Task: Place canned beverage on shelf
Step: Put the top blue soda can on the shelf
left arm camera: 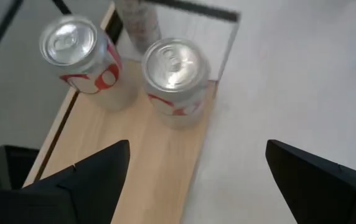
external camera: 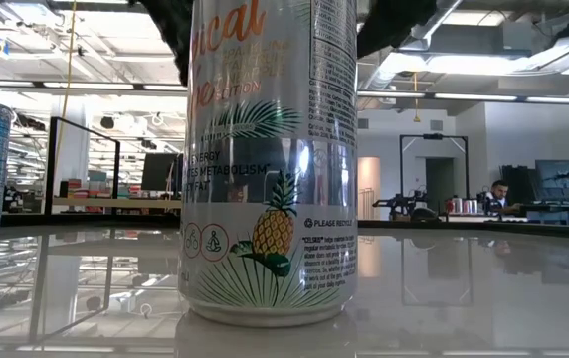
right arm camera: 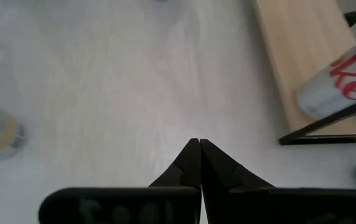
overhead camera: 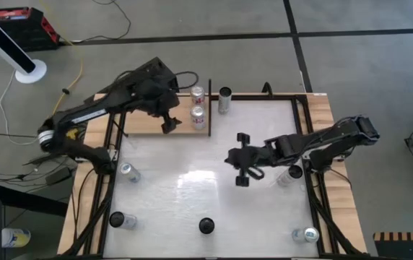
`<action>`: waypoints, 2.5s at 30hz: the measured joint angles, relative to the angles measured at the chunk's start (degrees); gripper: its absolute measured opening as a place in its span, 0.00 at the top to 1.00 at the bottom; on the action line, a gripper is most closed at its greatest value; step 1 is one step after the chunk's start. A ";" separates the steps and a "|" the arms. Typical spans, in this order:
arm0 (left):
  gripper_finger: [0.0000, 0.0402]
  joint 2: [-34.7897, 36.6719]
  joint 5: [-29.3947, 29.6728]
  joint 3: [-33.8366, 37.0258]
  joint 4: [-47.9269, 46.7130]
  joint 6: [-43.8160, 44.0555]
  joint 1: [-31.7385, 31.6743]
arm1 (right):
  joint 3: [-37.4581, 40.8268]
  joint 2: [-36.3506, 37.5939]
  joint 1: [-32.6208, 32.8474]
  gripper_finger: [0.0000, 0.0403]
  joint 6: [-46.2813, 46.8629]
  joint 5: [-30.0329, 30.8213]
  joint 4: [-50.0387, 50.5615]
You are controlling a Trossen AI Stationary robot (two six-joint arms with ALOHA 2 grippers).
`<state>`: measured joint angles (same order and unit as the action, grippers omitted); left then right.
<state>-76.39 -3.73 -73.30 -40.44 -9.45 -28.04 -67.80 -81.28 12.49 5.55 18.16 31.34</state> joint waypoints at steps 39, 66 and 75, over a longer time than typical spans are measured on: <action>0.11 23.82 1.19 29.71 34.94 7.10 10.23 | 16.45 14.61 -41.21 0.89 -7.20 -18.31 -25.70; 0.11 23.82 2.68 29.71 35.27 9.09 9.45 | 10.65 11.42 -43.01 0.33 -8.20 -27.34 -21.78; 0.11 23.82 2.72 29.71 35.40 9.09 9.45 | 10.65 16.14 -33.39 0.33 -8.12 -27.74 -21.03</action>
<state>-52.58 -1.02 -43.59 -5.04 -0.36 -18.59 -57.14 -65.14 -20.90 -2.57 -9.58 10.31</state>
